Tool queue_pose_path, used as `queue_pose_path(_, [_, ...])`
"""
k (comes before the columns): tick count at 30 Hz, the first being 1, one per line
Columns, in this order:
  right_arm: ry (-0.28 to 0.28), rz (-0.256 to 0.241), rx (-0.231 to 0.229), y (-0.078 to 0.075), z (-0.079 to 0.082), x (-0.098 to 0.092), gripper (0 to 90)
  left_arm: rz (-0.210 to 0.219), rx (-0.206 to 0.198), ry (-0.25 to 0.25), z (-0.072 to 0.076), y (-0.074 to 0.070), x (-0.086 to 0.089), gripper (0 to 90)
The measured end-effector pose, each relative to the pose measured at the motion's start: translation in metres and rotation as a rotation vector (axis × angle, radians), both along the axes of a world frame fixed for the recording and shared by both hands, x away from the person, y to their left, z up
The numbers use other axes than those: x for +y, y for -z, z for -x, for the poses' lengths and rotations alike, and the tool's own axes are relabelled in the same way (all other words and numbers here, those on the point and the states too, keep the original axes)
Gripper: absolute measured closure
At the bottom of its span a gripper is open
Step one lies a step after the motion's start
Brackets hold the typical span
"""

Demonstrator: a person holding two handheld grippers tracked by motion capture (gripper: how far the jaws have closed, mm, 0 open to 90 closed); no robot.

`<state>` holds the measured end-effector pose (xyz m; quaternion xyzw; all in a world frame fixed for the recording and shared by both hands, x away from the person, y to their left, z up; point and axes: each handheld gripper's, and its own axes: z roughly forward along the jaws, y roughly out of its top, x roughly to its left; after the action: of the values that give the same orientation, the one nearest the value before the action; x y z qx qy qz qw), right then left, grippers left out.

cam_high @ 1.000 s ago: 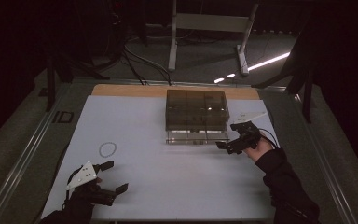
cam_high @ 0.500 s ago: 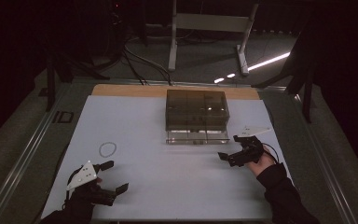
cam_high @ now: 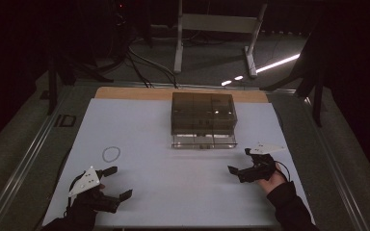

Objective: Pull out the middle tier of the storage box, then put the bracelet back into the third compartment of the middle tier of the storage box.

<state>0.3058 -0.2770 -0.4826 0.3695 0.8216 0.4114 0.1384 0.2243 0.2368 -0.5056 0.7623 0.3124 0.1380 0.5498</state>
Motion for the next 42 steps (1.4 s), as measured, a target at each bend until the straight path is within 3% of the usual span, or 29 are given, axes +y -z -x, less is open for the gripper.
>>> queue_pose_path(7, [0.029, -0.027, -0.016, 0.007, 0.009, -0.003, 0.2, -0.002, -0.002, 0.004, -0.001, 0.0, -0.002, 1.0])
queue_pose_path(20, [0.022, -0.017, -0.028, 0.015, 0.008, 0.002, 0.2, -0.005, 0.003, 0.016, -0.002, 0.001, -0.003, 1.1])
queue_pose_path(42, [0.032, -0.028, -0.06, 0.01, 0.01, 0.0, 0.2, -0.008, 0.015, 0.032, -0.006, -0.006, -0.009, 1.0])
